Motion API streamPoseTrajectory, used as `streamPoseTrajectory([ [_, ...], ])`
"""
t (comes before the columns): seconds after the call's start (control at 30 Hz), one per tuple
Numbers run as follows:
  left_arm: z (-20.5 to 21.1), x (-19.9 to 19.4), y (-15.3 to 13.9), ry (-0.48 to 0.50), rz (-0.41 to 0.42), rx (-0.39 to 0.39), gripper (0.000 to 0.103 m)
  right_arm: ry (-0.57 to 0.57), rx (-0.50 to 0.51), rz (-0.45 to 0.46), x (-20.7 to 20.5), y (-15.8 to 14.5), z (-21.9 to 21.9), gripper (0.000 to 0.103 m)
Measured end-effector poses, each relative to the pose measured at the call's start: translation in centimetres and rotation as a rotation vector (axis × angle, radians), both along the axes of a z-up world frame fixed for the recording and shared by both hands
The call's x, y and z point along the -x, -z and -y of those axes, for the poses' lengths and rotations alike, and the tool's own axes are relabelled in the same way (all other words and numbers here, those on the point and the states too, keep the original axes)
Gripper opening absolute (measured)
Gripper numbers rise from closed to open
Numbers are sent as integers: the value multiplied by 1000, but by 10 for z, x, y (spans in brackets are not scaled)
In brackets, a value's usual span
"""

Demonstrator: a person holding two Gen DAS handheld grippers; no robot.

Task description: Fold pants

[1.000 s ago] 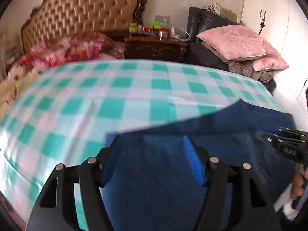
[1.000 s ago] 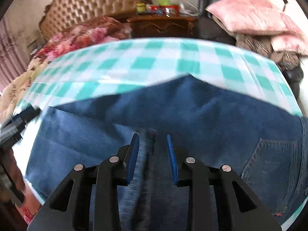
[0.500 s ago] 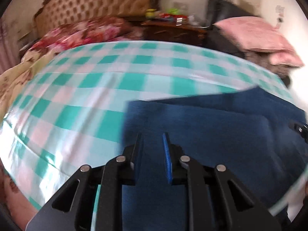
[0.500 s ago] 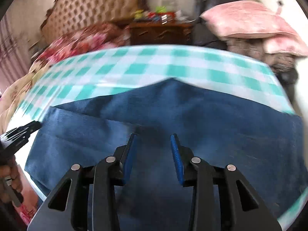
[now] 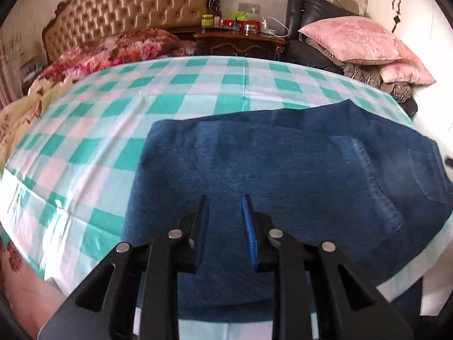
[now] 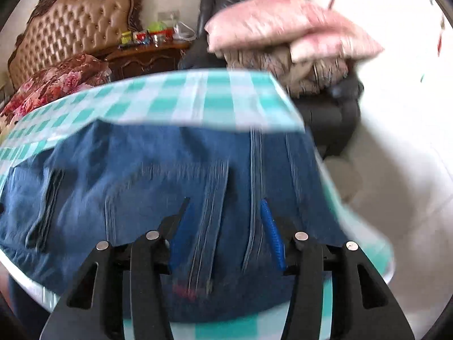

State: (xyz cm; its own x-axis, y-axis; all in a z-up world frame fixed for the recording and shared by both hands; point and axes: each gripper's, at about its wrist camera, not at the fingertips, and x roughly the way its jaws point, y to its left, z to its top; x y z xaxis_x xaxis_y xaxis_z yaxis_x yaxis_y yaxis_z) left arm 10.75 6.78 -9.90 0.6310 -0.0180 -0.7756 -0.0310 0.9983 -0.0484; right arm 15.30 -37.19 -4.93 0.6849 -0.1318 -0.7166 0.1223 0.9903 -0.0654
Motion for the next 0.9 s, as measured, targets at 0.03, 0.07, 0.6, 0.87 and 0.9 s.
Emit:
streamPoseTrajectory([
  [0.03, 0, 1, 1, -15, -10, -16, 24, 12, 11, 19, -13, -5, 5, 48],
  [0.07, -1, 3, 2, -23, -18, -15, 24, 19, 17, 12, -25, -5, 10, 48],
  [0.6, -31, 32, 6, -99, -29, 8, 27, 107, 35, -92, -61, 27, 38, 61],
  [0.87, 22, -7, -11, 80, 51, 72, 27, -325, -132, -65, -10, 8, -144, 61],
  [0.9, 29, -14, -10, 100, 55, 67, 27, -356, -149, -75, -7, 15, -169, 61],
])
